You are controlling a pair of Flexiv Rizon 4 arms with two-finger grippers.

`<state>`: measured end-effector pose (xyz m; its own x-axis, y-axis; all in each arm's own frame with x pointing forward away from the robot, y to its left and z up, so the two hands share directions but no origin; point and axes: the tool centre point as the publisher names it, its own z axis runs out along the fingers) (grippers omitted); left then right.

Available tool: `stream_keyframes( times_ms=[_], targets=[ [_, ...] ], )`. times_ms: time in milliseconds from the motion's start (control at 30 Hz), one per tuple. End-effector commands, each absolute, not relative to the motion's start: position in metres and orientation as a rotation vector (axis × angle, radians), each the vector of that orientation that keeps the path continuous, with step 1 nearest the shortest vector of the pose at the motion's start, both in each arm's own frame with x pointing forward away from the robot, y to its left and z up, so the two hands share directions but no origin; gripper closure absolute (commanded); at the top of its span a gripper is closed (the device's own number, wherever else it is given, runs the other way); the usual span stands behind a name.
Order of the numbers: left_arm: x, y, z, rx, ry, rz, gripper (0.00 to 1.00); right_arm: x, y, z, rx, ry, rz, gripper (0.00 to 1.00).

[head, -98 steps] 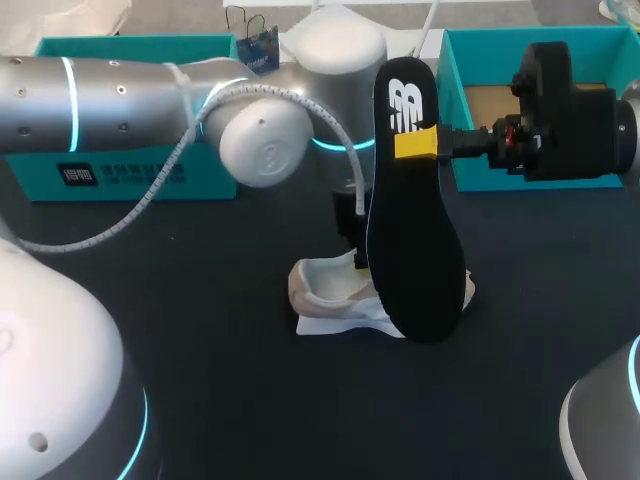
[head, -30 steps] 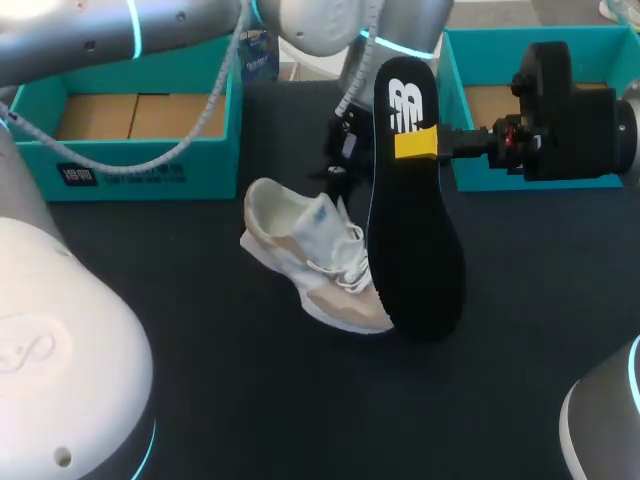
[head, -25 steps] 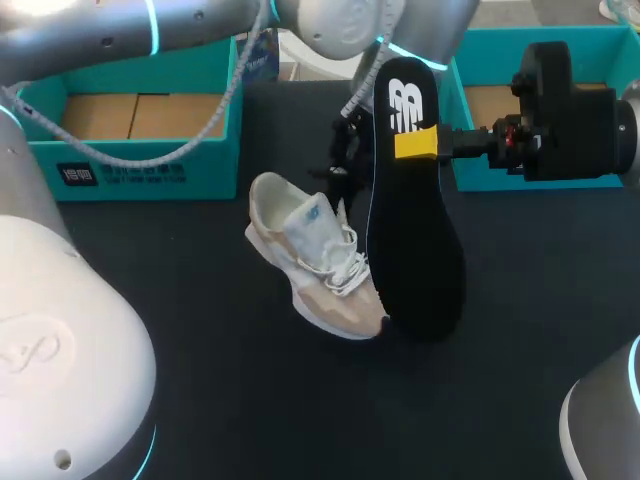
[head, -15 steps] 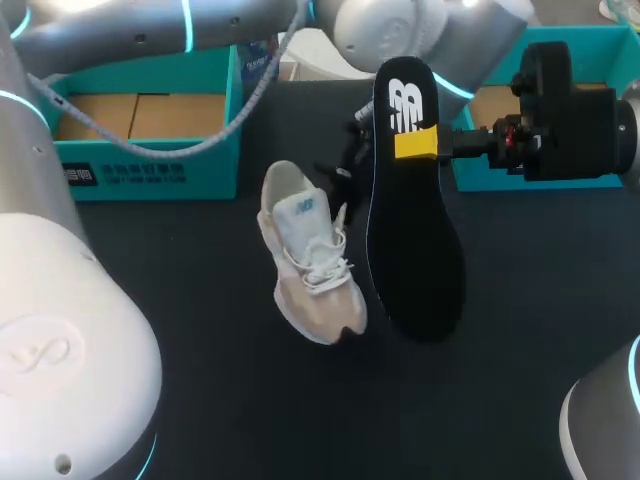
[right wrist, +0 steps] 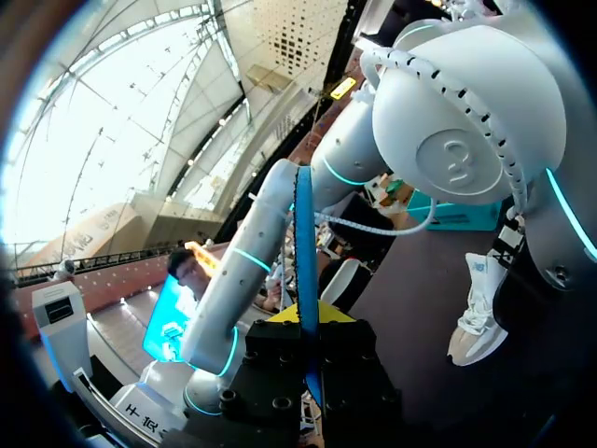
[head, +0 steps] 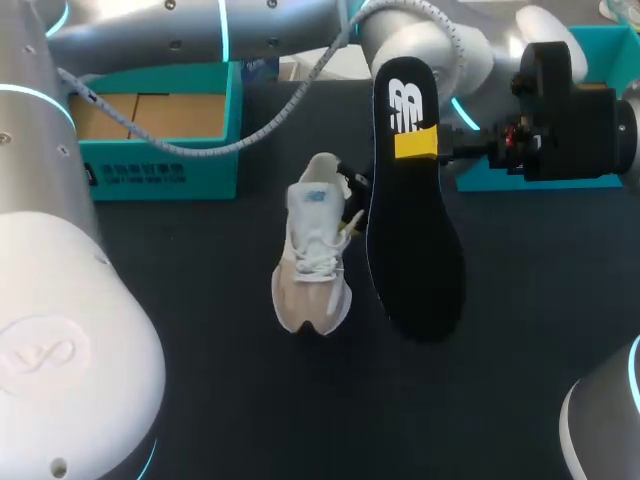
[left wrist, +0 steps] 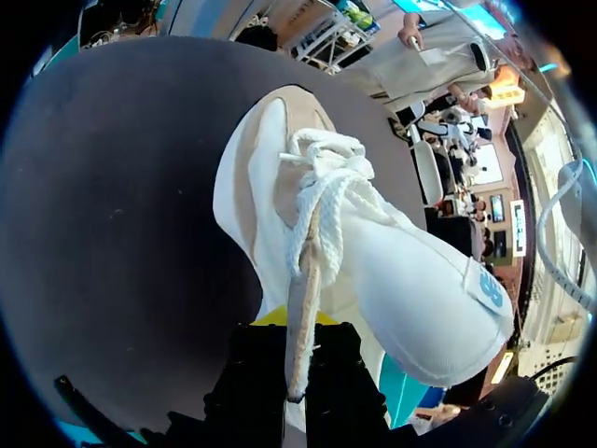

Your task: Take the shoe out of the shoebox, open the shoe tongue, remove and reinsert the insole, then place the shoe into the shoebox

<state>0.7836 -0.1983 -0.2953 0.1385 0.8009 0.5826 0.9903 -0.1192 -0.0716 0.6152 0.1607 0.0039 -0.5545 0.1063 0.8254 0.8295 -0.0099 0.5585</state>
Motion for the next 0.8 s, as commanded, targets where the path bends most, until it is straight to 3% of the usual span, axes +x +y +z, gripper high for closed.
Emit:
stream_keyframes(
  times_ms=[33, 800],
  targets=[
    [0.784, -0.202, -0.294, -1.951, -1.766, -0.561, 1.00, 0.619, 0.165, 0.003, -0.975, -1.697, -1.613, 1.00],
    [0.787, -0.216, -0.302, -1.864, -1.806, -0.551, 1.00, 0.619, 0.165, 0.003, -0.975, -1.697, -1.613, 1.00]
  ],
)
